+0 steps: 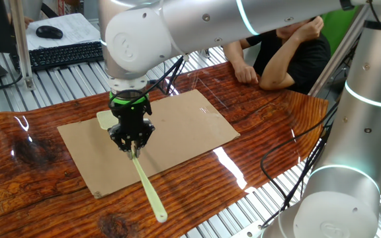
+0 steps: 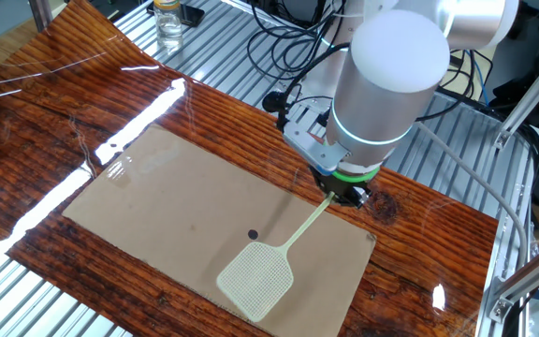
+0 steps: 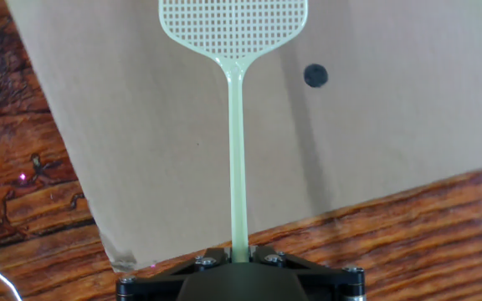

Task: Swat with a flyswatter

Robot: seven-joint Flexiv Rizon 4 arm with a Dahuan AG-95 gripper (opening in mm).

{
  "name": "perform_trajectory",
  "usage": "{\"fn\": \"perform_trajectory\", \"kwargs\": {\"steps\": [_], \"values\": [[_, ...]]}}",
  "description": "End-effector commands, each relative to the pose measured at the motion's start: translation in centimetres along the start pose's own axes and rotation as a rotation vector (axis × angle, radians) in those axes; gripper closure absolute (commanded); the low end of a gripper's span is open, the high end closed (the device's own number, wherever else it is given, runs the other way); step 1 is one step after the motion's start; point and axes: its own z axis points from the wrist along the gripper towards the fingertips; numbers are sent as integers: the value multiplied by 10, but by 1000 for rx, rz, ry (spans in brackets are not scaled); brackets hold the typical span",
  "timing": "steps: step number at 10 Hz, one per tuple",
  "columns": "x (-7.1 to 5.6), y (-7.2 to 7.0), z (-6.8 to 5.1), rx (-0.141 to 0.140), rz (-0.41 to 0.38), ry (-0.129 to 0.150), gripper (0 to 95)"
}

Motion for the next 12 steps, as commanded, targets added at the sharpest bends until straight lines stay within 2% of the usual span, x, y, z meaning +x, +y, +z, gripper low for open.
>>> {"fn": "perform_trajectory", "kwargs": {"steps": [1,4,8,9,10,11,12], "values": [[-4,-2,0,13,-14,-3,950],[-6,-3,0,13,-12,-1,950],[-6,-3,1,-3,18,6,950],[-6,-3,1,-13,53,13,950],[-6,-3,1,-56,137,33,950],[-6,-3,1,-72,194,41,950],[-6,-3,1,-81,216,42,950]]}}
